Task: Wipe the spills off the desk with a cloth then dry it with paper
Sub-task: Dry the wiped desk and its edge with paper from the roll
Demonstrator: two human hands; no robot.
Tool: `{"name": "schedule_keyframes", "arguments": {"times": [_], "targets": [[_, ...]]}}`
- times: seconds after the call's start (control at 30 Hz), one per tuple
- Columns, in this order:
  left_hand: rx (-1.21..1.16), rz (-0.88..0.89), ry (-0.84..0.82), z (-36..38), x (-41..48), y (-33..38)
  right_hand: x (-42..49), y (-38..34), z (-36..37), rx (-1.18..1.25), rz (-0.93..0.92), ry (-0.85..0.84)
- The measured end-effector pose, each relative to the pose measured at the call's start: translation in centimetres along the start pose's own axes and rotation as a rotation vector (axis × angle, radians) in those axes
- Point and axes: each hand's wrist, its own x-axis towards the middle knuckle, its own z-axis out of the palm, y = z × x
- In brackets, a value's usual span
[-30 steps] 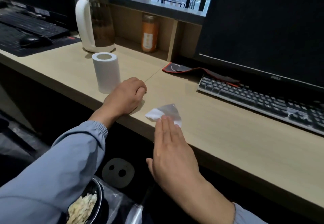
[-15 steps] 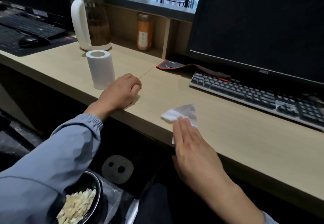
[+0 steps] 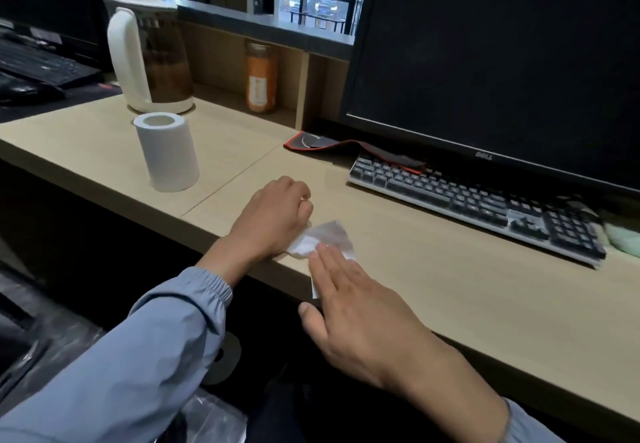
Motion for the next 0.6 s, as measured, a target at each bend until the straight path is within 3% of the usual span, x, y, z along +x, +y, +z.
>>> {"name": "schedule_keyframes", "arguments": {"times": [0.23, 0.4, 0.6], "targets": [[0.005, 0.012, 0.056, 0.5, 0.3, -0.7, 6.8, 6.4, -2.7, -0.010, 0.065, -0.199], [0.009, 0.004, 0.057, 0.8, 0.2, -0.6, 10.8, 10.9, -4.3, -0.013, 0.122, -0.184], [0.040, 0.016, 0.077, 1.0, 0.5, -0.5, 11.9, 11.2, -4.5, 0.023, 0.126, -0.132]]}}
